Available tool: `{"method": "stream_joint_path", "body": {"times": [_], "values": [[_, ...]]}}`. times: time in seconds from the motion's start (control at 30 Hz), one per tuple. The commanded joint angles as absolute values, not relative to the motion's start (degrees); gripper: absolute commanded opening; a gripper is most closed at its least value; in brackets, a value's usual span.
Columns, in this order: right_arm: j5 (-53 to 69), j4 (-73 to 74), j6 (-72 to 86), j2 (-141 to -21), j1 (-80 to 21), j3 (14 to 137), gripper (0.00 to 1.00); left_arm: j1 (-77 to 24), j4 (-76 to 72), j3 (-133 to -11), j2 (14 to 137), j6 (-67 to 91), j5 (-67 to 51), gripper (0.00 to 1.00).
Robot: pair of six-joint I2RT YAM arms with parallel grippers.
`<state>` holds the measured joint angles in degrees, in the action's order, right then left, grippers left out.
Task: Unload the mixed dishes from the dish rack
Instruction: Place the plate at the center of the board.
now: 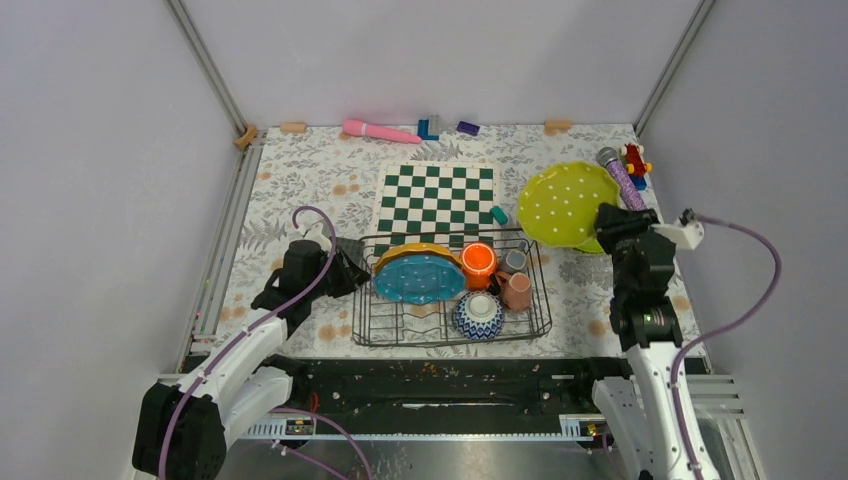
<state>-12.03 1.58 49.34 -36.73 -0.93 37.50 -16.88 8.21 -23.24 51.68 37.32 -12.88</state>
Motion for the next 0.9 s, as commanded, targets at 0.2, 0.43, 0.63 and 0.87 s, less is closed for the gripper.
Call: {"method": "stream_joint_path", "body": {"times": [0.2, 0.43, 0.63, 0.87], "values": [[-36.4, 13.0, 46.6, -19.6, -0.4, 32.8, 0.00, -16.9, 10.9, -24.5, 51.3, 35.5, -12.0, 0.23], [-46.2, 18.2, 46.2, -14.2, -0.4, 30.7, 0.00, -16.9, 10.9, -24.4, 51.2, 35.4, -11.9, 0.23], [-49.6, 22.1, 47.6, -12.7, -0.4, 28.9, 0.00, -16.9, 10.9, -24.5, 51.4, 35.4, -12.2, 0.23], [-50.8, 23.6, 51.8, -12.3, -0.4, 23.8, 0.00, -16.9, 10.7, -24.5, 51.5, 35.6, -12.5, 0.23]]}}
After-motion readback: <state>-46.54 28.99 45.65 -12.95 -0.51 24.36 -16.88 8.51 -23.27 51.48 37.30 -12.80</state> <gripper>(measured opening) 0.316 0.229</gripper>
